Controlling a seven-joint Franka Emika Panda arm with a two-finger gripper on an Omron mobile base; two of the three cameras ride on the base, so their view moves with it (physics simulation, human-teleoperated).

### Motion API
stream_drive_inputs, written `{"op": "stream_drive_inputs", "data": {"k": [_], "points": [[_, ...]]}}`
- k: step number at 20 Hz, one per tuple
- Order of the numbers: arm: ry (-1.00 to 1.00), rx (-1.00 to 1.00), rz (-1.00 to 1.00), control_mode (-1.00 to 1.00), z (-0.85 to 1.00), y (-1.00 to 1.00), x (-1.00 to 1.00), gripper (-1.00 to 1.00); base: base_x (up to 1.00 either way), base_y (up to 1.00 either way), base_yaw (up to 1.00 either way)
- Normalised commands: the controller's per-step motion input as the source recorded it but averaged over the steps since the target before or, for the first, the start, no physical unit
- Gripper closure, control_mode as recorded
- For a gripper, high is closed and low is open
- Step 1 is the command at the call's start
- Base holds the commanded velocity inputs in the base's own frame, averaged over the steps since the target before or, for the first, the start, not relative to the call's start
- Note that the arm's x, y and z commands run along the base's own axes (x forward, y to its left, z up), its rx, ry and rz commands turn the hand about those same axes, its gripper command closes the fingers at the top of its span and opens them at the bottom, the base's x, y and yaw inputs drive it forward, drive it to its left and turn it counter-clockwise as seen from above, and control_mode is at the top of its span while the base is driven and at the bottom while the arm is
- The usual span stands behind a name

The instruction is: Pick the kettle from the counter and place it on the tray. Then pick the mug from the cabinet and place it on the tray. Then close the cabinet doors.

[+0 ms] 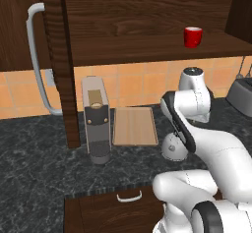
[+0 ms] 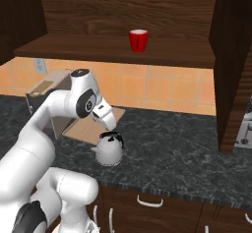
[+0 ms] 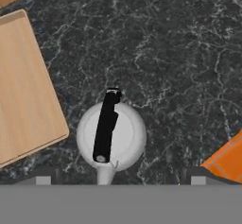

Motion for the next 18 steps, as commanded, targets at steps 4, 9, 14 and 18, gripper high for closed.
{"op": "stream_drive_inputs", "data": {"k": [4,9,14,18], "points": [[0.0,0.13,-0.15,-1.0,-0.38,0.02,0.14,-1.0,0.0,0.0,0.0],[0.0,0.02,-0.08,-1.0,-0.37,0.01,0.21,-1.0,0.0,0.0,0.0],[0.0,0.0,-0.07,-1.0,-0.35,0.0,0.22,-1.0,0.0,0.0,0.0],[0.03,0.01,-0.02,-1.0,-0.26,0.0,0.06,-1.0,0.0,0.0,0.0]]}}
